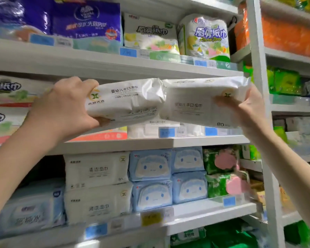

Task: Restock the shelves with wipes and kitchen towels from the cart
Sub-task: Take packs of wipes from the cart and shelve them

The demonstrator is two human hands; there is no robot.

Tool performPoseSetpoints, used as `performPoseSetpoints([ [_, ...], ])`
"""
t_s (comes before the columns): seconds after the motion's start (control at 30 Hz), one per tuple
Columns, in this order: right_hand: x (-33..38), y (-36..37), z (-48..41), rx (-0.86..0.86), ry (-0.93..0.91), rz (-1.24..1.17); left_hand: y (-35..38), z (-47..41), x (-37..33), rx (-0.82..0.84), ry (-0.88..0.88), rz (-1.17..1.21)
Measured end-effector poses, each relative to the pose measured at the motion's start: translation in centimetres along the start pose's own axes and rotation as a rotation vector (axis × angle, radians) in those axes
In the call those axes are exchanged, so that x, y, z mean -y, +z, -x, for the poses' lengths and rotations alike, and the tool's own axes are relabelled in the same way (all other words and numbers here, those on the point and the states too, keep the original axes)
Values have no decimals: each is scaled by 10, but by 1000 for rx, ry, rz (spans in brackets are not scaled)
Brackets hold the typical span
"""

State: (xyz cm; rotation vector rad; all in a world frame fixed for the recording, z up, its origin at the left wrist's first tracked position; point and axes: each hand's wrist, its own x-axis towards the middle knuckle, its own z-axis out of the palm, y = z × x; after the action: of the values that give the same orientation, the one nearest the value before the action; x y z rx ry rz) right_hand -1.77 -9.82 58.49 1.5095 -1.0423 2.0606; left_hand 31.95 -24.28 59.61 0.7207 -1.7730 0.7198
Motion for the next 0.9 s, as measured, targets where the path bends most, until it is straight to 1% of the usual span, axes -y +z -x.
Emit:
performPoseSetpoints([
  [0.13, -30, 20, -29, 90, -17, -21, 3, 0, 0, -11, 7, -99],
  [0.27, -59, 42, -52, 237, 2, -90, 7, 2, 3, 20, -14, -179],
  [0.43, -100, 59, -78, 395, 126, -211, 13, 7, 9, 64, -50, -166],
  [0.5, -115, 64, -86, 512, 192, -257, 11, 9, 12, 71, -72, -137],
  [0.6, -127, 70, -96, 676, 267, -248, 7, 11, 17, 60, -56, -133],
  [0.67, -129, 73, -102, 740, 283, -212, 6, 13, 19, 64, -49, -143],
  [0.73, -131, 76, -104, 756, 285, -235, 6, 13, 20, 67, -64, -151],
  [0.9, -145, 80, -98, 683, 304, -311, 8, 13, 19, 65, -81, -155],
])
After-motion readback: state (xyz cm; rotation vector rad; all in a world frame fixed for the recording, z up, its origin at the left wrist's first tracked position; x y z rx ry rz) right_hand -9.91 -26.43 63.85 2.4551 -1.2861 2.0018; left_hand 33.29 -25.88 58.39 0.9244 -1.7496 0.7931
